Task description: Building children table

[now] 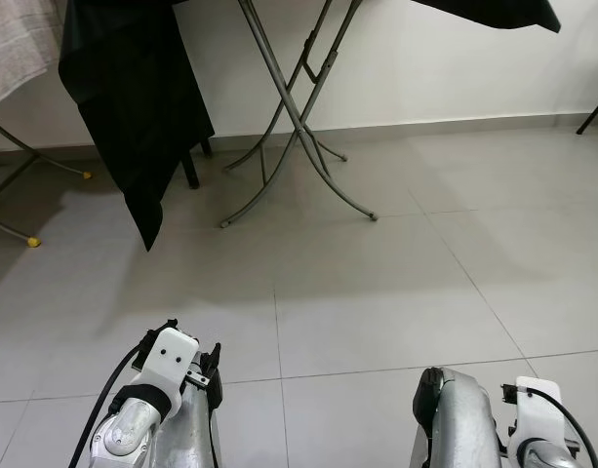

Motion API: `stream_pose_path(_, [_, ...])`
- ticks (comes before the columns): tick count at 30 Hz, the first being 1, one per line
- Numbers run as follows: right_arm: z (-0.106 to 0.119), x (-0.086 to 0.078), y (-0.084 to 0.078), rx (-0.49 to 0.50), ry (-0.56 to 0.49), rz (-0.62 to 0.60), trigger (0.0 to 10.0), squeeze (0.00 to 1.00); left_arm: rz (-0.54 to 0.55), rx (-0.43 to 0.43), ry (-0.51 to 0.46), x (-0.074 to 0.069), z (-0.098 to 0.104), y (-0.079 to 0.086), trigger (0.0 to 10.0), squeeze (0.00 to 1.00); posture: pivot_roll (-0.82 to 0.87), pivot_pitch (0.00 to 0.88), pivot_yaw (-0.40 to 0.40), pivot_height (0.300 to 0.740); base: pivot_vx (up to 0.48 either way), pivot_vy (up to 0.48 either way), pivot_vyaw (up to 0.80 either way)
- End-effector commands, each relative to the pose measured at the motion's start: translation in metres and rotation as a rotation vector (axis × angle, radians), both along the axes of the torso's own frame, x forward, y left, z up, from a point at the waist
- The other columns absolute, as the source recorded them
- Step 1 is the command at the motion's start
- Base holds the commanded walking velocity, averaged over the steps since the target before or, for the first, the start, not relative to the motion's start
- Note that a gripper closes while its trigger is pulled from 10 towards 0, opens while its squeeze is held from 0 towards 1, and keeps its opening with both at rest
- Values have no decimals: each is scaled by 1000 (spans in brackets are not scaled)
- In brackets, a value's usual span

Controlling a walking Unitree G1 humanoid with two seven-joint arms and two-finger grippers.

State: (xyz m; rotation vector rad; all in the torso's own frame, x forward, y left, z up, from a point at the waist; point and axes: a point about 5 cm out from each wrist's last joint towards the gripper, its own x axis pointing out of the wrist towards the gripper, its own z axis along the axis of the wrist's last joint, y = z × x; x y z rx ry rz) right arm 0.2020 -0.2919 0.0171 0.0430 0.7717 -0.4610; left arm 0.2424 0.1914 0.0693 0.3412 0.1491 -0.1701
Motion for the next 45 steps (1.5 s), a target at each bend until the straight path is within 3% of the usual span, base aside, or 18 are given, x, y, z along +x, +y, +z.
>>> stream_pose_path(1, [-4,0,0,47,11,-17,10000,0,5,21,14,-2,-1,5,10000,0,-27,0,19,300,0,0,0])
stream_pose_path(7, [-15,-6,-4,25,104,7,10000,0,5,21,16,-4,0,5,10000,0,-28,0,18,300,0,0,0])
stream_pose_path(10, [-30,-12,-9,-44,231,46,10000,0,1,15,22,-7,-1,3,10000,0,-21,0,13,300,0,0,0])
stream_pose_path(13, [-35,-13,-10,-54,262,45,10000,0,0,14,27,-9,-2,3,10000,0,-15,0,9,300,0,0,0])
stream_pose_path(25, [-37,-17,-26,-108,251,-81,10000,0,15,28,47,-21,-2,11,10000,0,5,0,3,300,0,0,0])
stream_pose_path(31, [-48,-33,-24,-107,270,-69,10000,0,7,34,76,-33,-3,15,10000,0,10,0,17,300,0,0,0])
stream_pose_path(33, [-59,-45,-21,-116,302,-27,10000,0,5,54,96,-39,-1,24,10000,0,27,0,33,300,0,0,0])
stream_pose_path(38, [-66,-52,-17,-143,337,4,10000,0,8,88,114,-44,2,36,10000,0,44,10,45,300,0,0,0])
stream_pose_path(45, [-71,-62,-18,-211,373,13,10000,0,23,146,159,-62,9,56,10000,0,75,72,54,300,0,0,0])
